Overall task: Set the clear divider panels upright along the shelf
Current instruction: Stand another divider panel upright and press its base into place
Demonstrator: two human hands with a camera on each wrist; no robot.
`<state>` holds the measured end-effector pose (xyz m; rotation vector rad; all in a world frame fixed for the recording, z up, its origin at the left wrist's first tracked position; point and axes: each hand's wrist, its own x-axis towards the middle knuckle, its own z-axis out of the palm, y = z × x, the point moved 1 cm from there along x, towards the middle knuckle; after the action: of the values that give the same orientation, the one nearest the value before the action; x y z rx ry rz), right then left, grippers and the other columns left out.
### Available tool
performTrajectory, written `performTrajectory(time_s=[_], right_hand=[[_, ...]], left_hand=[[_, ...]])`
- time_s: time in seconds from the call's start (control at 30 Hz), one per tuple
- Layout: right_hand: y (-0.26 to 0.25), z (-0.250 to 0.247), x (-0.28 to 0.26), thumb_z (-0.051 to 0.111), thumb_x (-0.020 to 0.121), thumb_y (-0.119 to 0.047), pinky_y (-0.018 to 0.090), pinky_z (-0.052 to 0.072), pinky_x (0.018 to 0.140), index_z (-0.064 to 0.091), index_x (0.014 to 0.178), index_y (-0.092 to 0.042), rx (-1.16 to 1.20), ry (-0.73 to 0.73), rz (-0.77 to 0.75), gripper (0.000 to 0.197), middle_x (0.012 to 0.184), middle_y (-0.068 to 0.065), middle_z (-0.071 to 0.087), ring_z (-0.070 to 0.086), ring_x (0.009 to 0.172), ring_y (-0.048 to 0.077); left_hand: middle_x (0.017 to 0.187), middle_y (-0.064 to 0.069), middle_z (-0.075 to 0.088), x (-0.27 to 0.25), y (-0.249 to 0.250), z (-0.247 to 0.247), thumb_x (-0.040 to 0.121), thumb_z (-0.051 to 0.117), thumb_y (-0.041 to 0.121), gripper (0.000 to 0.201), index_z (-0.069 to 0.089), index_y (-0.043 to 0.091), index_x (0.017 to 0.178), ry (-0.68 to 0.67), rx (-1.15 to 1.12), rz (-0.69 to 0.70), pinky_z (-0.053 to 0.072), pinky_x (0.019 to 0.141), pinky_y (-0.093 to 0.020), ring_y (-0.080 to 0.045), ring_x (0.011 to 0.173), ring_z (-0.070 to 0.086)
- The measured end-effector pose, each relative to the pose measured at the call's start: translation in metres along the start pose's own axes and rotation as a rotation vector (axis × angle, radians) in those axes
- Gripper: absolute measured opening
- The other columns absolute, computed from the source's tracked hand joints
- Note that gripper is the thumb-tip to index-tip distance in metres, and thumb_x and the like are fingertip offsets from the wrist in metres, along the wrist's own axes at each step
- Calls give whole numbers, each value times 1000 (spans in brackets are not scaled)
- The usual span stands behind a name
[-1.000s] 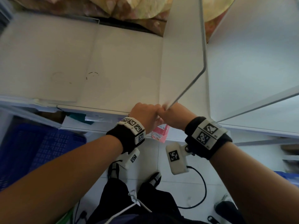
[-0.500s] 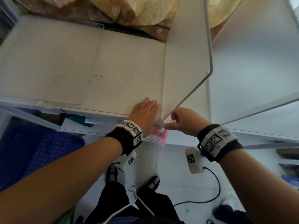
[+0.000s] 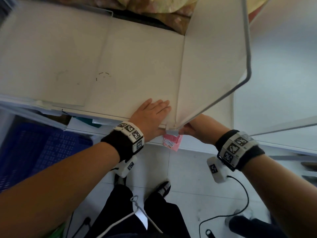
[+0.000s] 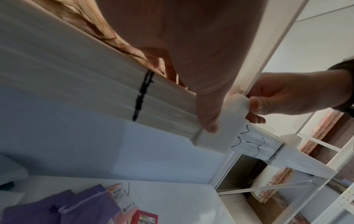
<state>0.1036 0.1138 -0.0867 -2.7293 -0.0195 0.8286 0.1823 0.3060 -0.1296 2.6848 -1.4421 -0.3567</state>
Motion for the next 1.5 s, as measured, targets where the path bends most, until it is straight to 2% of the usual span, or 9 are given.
performTrajectory(time_s=[0.07,0.13,0.27,0.37,0.6,0.9,1.03,1.23,1.5], right_hand=[[1,0,4,39,80,-72,35,56,78,67,103,-24,14,-14,-28,59,97,-6,70,66,86,17],[4,-2,8,35,76,-74,38,56,78,68,102,-28,20,0,-51,63,97,-6,71,66,87,19],[-2,-10,3,56,86,-54,41,55,79,69,99,-31,27,20,-47,29,99,-5,70,65,90,22],[-6,-13,0,57,91,-46,40,54,80,71,97,-30,-8,-16,-36,22,99,-3,70,65,90,23],[-49,-14,20,26,78,-65,40,54,77,69,98,-23,-65,-57,-64,64,96,-1,71,65,85,22],[-63,-22,25,40,79,-63,39,53,85,74,100,-26,-67,-81,-13,54,100,-2,72,66,92,20],[-66,-22,30,32,68,-71,42,53,84,72,100,-27,-35,-90,-24,68,101,2,71,65,94,25],[-72,-19,35,54,92,-43,37,54,83,71,101,-20,-60,-82,-19,31,95,0,70,65,87,21],[-69,-8,40,44,87,-55,38,56,75,67,98,-22,-22,-49,-58,41,88,-2,70,65,77,17]], left_hand=[[162,1,5,-5,-5,0,84,50,65,92,12,19,153,-1,-1,30,-3,119,-37,-16,148,6],[162,0,3,-9,-7,-1,82,46,69,95,9,18,153,-14,-29,32,-3,119,-37,-16,148,4],[162,-2,6,-19,-13,-3,78,46,74,100,12,17,153,4,-37,-7,-4,119,-35,-20,148,-1],[162,-4,8,-29,-24,-8,75,50,75,104,15,15,153,42,23,-29,-2,120,-39,-24,148,-4],[162,-1,-2,-42,-47,-8,74,45,81,111,2,18,153,-11,26,-128,-6,119,-39,-20,147,-12],[162,-1,-4,-48,-51,-1,75,48,79,109,5,17,154,7,-41,-115,-6,119,-39,-21,148,-12],[162,-3,5,-46,-50,0,75,47,79,105,15,16,152,38,-35,-104,-4,120,-39,-24,148,-7],[162,-2,6,-46,-50,6,79,46,76,98,18,17,152,79,-34,-103,-3,120,-39,-22,148,-5],[161,-3,12,-46,-52,10,87,42,66,84,22,16,151,127,-71,-97,0,120,-38,-21,149,1]])
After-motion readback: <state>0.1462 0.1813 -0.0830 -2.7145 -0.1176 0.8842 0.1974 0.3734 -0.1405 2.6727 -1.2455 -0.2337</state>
